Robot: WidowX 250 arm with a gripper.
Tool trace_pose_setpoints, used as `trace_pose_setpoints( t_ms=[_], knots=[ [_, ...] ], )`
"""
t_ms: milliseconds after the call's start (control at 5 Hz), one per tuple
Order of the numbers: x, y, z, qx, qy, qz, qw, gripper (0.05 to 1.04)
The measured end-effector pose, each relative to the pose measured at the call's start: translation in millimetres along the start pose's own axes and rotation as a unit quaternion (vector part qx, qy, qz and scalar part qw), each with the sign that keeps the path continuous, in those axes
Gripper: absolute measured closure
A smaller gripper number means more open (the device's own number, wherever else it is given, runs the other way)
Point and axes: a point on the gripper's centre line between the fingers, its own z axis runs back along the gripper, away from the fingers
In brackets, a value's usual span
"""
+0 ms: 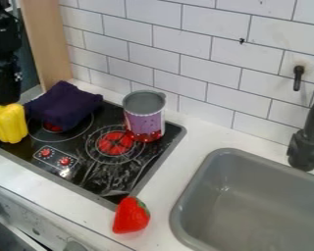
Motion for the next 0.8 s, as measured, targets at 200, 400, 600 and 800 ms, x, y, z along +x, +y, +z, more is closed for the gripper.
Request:
trace_pose_setpoints(
  t_ms=[200, 400, 600, 800],
  knots=[
    [-2.7, 5.5, -8.7, -0.007, 0.009, 0.009, 0.9999, 0.081],
    [-2.2, 7.2, -14.7, -0.007, 0.018, 0.009, 0.9998, 0.081],
    [-1.7, 7.8, -15.7, -0.006, 0.017, 0.01, 0.9998, 0.081],
    [1.3, 9.9, -15.8, 0.001, 0.008, 0.01, 0.9999, 0.14]
  ],
)
